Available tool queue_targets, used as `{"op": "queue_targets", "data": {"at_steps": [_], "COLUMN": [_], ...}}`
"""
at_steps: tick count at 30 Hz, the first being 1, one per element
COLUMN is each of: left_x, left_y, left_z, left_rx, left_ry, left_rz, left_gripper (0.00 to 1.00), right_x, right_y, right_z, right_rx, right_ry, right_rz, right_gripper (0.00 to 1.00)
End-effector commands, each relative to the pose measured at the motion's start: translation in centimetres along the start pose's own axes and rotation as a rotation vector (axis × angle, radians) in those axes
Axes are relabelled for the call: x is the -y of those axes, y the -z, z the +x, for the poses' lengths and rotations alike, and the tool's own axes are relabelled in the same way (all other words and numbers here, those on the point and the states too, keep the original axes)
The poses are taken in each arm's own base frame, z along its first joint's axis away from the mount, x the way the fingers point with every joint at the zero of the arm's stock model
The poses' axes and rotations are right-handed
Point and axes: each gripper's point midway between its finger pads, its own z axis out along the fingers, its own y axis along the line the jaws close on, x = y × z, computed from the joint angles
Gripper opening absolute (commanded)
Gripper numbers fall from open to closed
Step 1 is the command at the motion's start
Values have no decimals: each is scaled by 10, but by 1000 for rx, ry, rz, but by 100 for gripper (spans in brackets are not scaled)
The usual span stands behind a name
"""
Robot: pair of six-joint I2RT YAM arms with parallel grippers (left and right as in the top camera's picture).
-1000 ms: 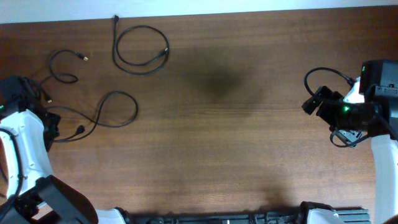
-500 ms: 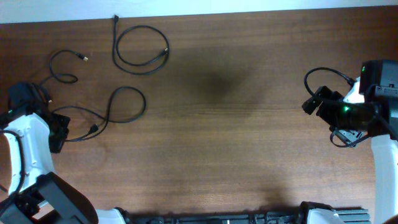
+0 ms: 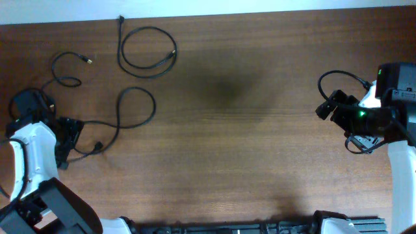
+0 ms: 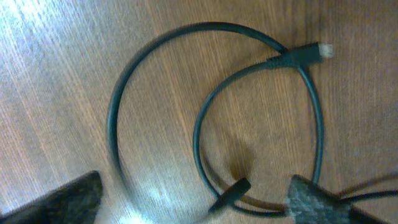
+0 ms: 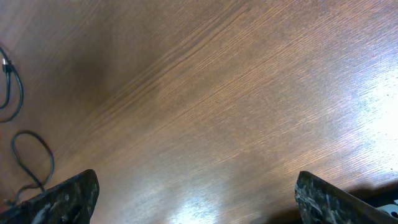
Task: Untangle cables
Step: 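Lower the cable onto the lower-left table and open the left gripper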
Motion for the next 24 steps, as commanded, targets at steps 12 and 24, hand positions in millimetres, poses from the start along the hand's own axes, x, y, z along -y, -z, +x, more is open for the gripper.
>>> {"op": "queue_targets", "data": {"at_steps": [12, 24], "left_x": [64, 112], "left_y": [85, 196], "left_z": [-11, 49], "left_rx": [45, 296], "left_ry": [-227, -608], "left_rz": [218, 495], "left_gripper": [99, 99], "right_x": [5, 5], "right_y": [-2, -2], "right_z": [-1, -1], "right_rx": [3, 3], "right_ry": [-2, -2], "right_rz": [19, 19], "right_gripper": [99, 99]}}
